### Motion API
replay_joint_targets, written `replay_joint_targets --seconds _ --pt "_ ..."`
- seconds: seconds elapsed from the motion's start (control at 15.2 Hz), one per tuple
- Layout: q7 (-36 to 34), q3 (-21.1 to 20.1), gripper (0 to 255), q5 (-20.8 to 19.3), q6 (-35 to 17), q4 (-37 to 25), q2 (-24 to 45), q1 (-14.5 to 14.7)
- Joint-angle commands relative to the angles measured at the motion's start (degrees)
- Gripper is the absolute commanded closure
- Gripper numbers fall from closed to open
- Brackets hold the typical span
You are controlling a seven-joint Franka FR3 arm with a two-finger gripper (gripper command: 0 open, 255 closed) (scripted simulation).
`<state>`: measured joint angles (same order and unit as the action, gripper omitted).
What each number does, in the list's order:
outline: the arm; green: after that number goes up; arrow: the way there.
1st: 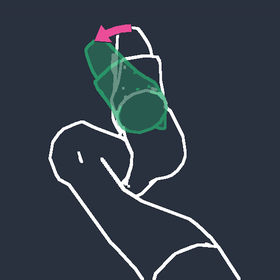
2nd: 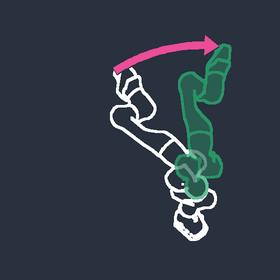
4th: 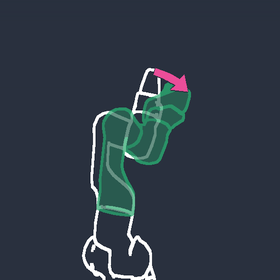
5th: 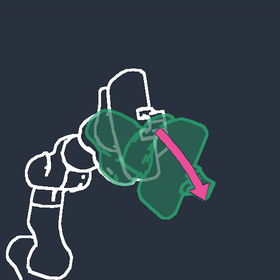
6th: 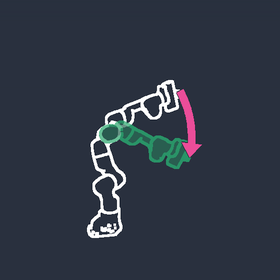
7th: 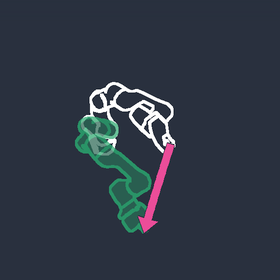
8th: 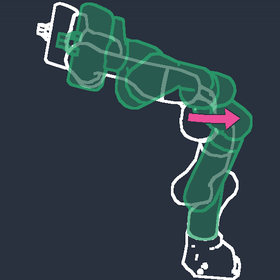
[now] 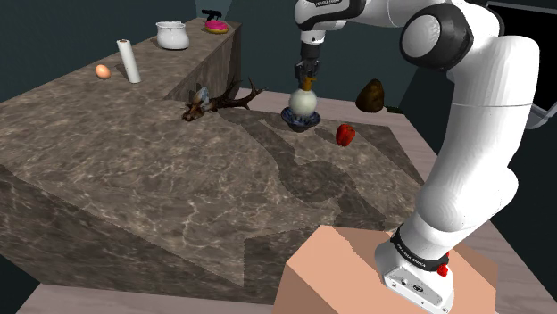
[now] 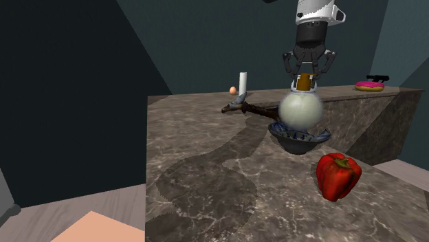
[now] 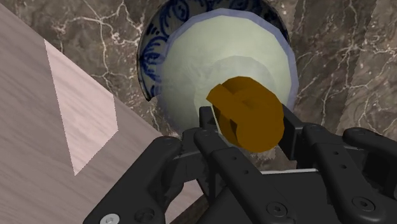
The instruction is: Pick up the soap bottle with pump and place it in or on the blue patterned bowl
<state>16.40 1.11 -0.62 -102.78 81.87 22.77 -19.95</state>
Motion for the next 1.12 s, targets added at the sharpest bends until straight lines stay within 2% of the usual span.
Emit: replay_joint_targets --seconds 0.0,0.2,0.26,0.59,0.86,1.06 --pt "0.0 0.0 255 0.0 -0.1 0.0 0.0 0.0" --pt "0.0 0.0 255 0.0 -0.1 0.0 0.0 0.0" --pt "0.0 0.0 0 0.0 -0.1 0.0 0.0 0.0" --pt "0.0 0.0 0 0.0 0.0 0.0 0.0 0.0" --pt "0.0 0.0 0 0.0 7.5 -8.2 0.6 0.0" --pt "0.0 0.0 0 0.0 7.5 -8.2 0.6 0.0"
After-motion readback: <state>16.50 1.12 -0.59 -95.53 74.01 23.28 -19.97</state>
